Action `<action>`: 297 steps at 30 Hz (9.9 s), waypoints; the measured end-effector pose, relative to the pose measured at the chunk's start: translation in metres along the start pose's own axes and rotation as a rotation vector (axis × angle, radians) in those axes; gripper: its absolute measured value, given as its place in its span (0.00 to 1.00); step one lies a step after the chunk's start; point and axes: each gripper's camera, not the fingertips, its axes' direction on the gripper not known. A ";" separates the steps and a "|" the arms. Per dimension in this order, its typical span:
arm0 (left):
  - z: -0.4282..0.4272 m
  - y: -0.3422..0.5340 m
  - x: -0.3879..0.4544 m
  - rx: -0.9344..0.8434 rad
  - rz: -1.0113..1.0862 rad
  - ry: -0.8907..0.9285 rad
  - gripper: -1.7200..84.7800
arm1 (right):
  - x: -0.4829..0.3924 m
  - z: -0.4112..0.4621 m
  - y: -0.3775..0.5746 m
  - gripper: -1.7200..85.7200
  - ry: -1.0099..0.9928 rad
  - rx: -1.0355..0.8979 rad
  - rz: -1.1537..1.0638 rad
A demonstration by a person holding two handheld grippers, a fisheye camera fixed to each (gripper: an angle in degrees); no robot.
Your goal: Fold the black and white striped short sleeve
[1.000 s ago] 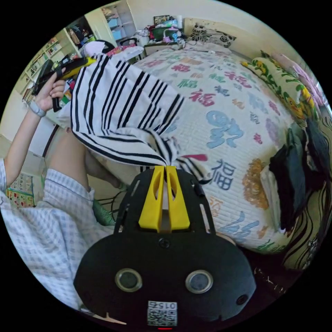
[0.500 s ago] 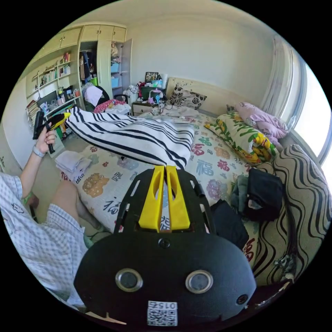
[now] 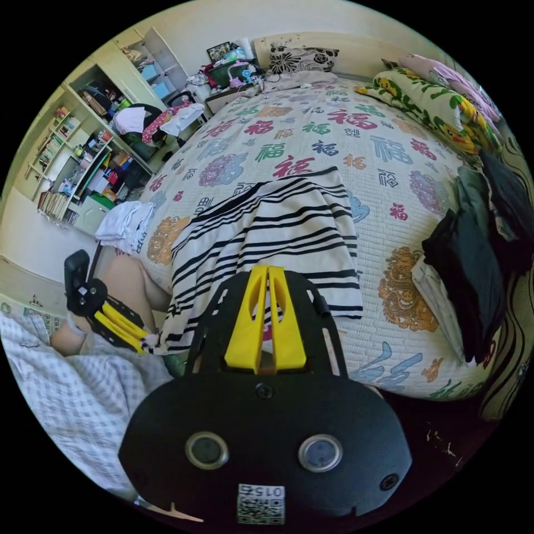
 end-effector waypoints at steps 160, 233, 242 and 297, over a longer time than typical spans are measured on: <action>-0.301 -0.034 -0.003 0.528 -0.735 -0.456 0.03 | 0.003 0.065 -0.111 0.10 0.023 -0.284 0.057; 0.045 0.100 -0.166 -0.167 -0.522 -0.529 0.06 | 0.087 -0.115 0.037 0.07 -0.086 -0.457 0.215; 0.100 0.146 -0.213 -0.231 -0.507 -0.688 0.08 | 0.111 -0.148 0.046 0.07 -0.089 -0.400 0.232; 0.400 -0.174 -0.492 0.409 0.144 -0.224 0.10 | 0.367 -0.147 -0.075 0.02 0.172 0.503 0.652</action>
